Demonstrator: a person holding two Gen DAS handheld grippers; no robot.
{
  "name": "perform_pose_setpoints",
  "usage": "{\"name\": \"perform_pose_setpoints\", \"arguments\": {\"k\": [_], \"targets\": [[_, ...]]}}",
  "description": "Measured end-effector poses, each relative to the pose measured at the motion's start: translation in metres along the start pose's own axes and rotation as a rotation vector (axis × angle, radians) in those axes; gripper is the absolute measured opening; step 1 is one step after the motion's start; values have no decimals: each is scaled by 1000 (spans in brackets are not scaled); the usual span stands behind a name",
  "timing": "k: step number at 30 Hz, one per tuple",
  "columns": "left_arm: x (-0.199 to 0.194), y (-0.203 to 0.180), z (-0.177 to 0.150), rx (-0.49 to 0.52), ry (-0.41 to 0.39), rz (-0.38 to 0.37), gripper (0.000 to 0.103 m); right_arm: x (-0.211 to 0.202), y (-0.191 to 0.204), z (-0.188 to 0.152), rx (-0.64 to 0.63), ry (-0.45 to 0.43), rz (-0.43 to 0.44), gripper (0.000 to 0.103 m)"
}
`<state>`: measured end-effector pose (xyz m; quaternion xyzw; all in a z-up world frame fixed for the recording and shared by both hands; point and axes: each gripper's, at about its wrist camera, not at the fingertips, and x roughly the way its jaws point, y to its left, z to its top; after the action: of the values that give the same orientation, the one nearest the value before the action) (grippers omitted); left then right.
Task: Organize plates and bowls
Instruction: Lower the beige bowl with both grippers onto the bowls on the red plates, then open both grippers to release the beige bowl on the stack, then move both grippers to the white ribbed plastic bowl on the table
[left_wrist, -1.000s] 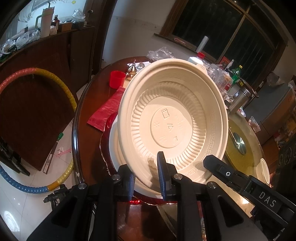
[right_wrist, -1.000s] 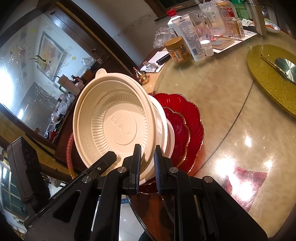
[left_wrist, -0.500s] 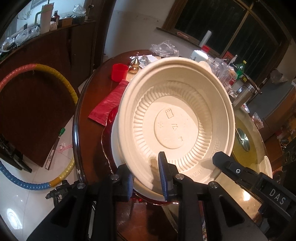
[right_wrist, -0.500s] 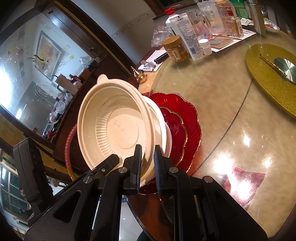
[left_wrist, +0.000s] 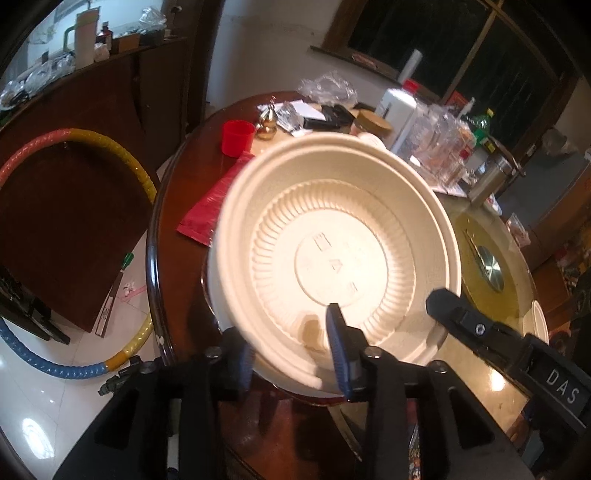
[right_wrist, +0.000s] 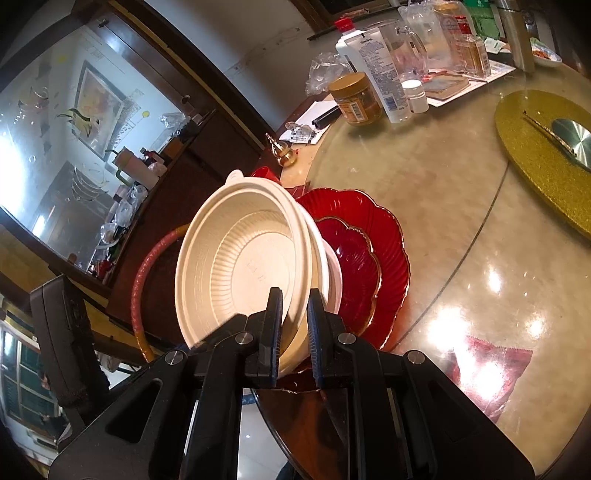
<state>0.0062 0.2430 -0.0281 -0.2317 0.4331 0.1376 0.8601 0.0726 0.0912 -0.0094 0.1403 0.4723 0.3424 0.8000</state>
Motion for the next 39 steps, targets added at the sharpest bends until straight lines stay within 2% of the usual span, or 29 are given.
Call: {"name": "perform_pose_setpoints", "arguments": {"k": [2,4,7,12,16,19,21,24,28,31,32,35,39], "targets": [[-1,-3,0,16,1,-7,55,0,0,1,4,0,4,13],[-6,-5,-2,24,-31,19,62,0,0,2,4,-6,3,13],[-16,-2,-3,10,-82,60,80,-1,-2,3,12,-11,-1,13],[-34,7,0,-40,-167,54,80,-9,-4,3,24,-45,14,13],[-58,9,-1,-83,-303,8,80,-26,-6,3,31,-115,38,13],[-72,-3,-6,-42,-392,-21,81,-44,-15,1,48,-175,52,13],[-75,-19,-9,20,-417,-51,83,-59,-28,-3,68,-223,43,13],[-65,-46,-9,102,-378,-86,83,-77,-50,-9,106,-264,21,14],[-42,-86,-15,204,-275,-128,83,-101,-94,-15,183,-290,-2,46],[-20,-120,-21,266,-165,-175,83,-124,-128,-21,245,-312,-18,49],[-14,-129,-23,281,-131,-187,83,-130,-136,-22,260,-316,-29,57],[5,-162,-31,334,-57,-195,83,-156,-173,-30,338,-358,-47,71],[25,-206,-44,414,49,-238,83,-187,-219,-42,439,-394,-82,72]]}}
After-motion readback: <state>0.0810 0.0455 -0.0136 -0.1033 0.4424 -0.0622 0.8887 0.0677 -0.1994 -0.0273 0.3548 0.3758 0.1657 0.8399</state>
